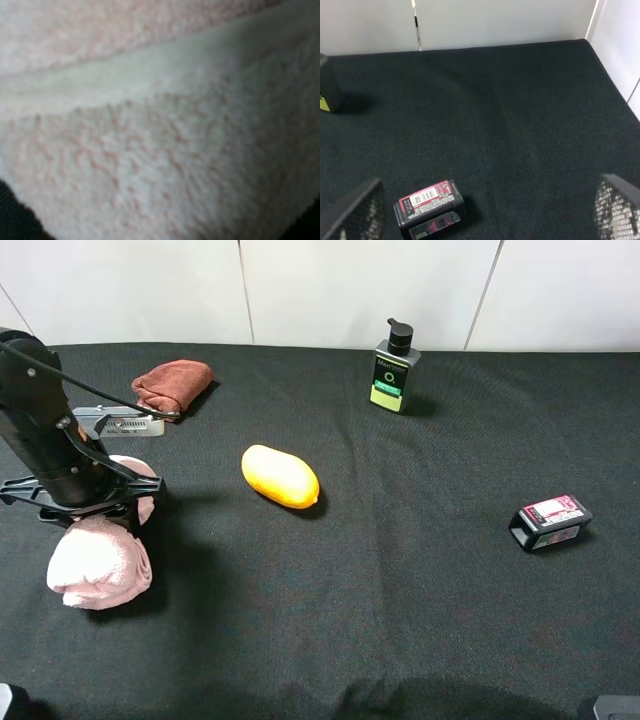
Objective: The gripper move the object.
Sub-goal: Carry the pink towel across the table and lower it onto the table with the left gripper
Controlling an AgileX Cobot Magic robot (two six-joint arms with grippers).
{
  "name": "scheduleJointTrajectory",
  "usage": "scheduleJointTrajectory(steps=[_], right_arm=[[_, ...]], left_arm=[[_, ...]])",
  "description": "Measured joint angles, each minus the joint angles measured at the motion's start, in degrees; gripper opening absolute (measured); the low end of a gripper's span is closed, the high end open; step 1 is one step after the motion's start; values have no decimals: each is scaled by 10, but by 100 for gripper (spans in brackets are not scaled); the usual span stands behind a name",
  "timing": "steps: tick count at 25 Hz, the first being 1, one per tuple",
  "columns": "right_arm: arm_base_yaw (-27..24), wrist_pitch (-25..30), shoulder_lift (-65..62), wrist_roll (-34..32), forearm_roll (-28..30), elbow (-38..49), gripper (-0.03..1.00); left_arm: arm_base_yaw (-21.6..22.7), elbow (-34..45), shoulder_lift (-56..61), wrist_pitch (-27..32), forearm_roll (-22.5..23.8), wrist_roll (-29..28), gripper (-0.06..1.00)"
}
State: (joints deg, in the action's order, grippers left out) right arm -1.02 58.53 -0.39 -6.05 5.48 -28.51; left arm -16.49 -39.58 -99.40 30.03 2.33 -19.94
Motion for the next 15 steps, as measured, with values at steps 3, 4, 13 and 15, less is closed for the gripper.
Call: scheduleJointTrajectory(steps=[3, 4, 13, 15], right_arm=[[0, 0, 0, 0, 0, 0, 63], [0, 0, 0, 0, 0, 0, 63], [0, 0, 0, 0, 0, 0, 63], [0, 0, 0, 0, 0, 0, 63]], left_arm=[[0, 0, 0, 0, 0, -1, 54], [0, 0, 0, 0, 0, -1, 54], [0, -1, 0, 1, 0, -1, 54], [0, -5, 0, 7, 0, -1, 54]])
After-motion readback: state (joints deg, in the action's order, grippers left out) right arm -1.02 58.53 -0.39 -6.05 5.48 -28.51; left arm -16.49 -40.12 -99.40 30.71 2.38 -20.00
